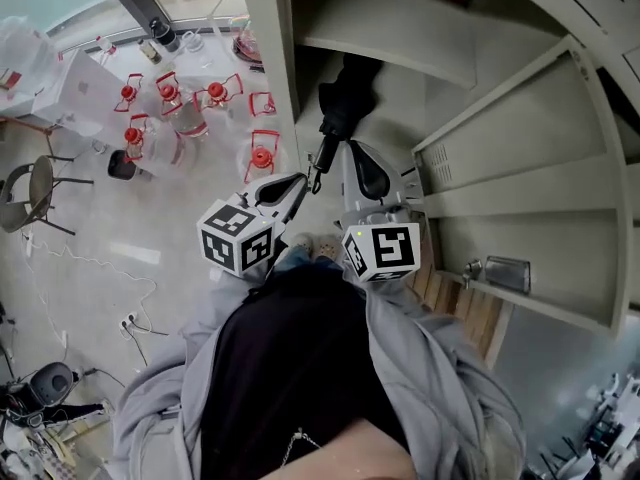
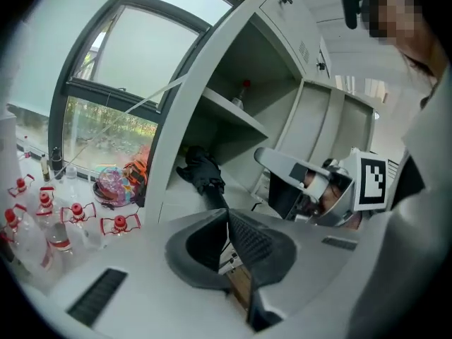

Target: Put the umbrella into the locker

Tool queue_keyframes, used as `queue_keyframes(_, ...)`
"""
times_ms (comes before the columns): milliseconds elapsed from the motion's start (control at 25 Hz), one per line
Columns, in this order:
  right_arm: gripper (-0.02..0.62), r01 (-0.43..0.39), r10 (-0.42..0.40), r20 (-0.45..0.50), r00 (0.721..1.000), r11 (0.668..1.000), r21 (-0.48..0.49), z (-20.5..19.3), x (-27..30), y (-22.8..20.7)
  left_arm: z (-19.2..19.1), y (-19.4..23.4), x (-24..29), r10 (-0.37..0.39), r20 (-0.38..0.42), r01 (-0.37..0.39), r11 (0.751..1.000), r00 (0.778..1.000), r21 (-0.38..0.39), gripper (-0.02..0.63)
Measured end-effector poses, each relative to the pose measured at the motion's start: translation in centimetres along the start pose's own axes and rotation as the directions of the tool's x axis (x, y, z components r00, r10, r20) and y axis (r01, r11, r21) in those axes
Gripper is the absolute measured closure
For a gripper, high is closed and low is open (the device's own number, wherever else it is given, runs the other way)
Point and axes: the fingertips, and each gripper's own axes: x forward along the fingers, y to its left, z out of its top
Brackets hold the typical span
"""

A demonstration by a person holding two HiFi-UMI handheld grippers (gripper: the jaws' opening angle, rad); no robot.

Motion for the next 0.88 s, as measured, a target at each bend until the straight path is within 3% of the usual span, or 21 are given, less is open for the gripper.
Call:
queue_keyframes(360, 0.592, 0.029, -0.029, -0.008, 1.000, 0.999, -0.018, 0.0, -1.1, -0.4, -2.3, -0.8, 3.0, -0.033, -0.078, 0.037, 0.998, 0.996, 0.052, 0.598)
queue_keyframes(880, 0.592, 0.193, -0.194, -0.032, 0.980, 0.981, -0.035, -0.1, -3.7, -5.2, 1.4, -0.6, 9.0, -0.077, -0.022, 0.078, 0.994, 0.997, 0.075, 0.600)
